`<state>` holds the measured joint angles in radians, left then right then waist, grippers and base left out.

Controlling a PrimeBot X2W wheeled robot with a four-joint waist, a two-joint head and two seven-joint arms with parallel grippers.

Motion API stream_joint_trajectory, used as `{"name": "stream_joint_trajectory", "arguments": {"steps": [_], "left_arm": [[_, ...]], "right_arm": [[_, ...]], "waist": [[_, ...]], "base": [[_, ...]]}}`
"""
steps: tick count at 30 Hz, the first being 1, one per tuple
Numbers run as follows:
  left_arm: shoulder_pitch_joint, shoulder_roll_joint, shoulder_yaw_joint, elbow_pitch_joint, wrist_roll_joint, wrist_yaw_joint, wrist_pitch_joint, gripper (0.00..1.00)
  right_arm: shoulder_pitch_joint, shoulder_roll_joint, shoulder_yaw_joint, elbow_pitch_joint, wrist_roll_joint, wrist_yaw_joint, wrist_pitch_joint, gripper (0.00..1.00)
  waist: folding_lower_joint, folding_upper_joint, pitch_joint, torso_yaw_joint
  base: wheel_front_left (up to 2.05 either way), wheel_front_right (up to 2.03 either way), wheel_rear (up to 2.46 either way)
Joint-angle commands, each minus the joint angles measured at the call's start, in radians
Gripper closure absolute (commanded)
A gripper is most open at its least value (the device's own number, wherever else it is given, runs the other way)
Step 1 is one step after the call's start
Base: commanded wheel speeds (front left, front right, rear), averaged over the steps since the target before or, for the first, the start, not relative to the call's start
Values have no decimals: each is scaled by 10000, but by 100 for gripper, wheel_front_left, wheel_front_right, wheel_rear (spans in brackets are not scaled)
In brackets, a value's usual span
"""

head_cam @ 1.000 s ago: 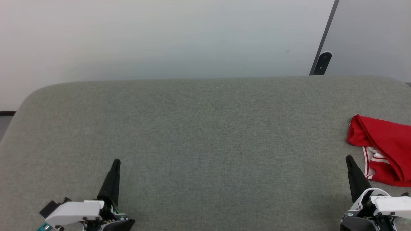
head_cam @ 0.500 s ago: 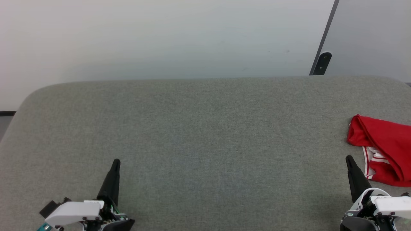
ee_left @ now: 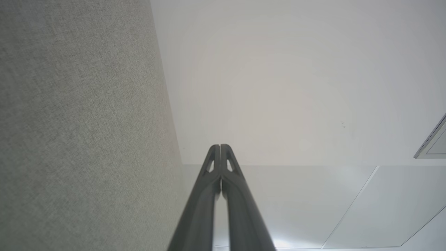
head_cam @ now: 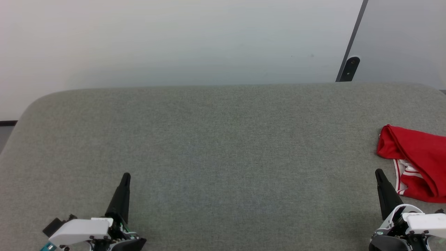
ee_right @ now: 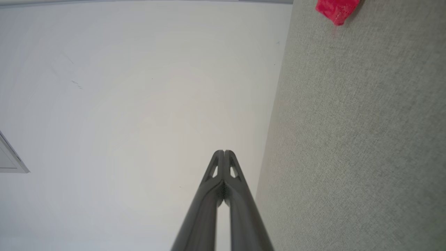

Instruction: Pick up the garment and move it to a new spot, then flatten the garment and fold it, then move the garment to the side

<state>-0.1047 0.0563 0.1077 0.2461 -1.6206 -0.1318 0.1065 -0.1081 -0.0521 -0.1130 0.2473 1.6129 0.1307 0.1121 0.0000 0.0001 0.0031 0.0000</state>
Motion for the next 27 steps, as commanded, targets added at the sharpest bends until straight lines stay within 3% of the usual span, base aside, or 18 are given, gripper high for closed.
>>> {"name": "stream_joint_trajectory", "arguments": {"steps": [1,27], "left_arm": [[-97,-12,21,8,28,-31,53,100],[-100,-31,47,9,57,-30,63,100]], "right_arm": [[-53,37,-16,2,0,0,35,100],[-53,39,-19,2,3,0,28,100]], "waist": [[0,-1,0,0],[0,-1,0,0]], "base": [[0,0,0],[0,0,0]]}}
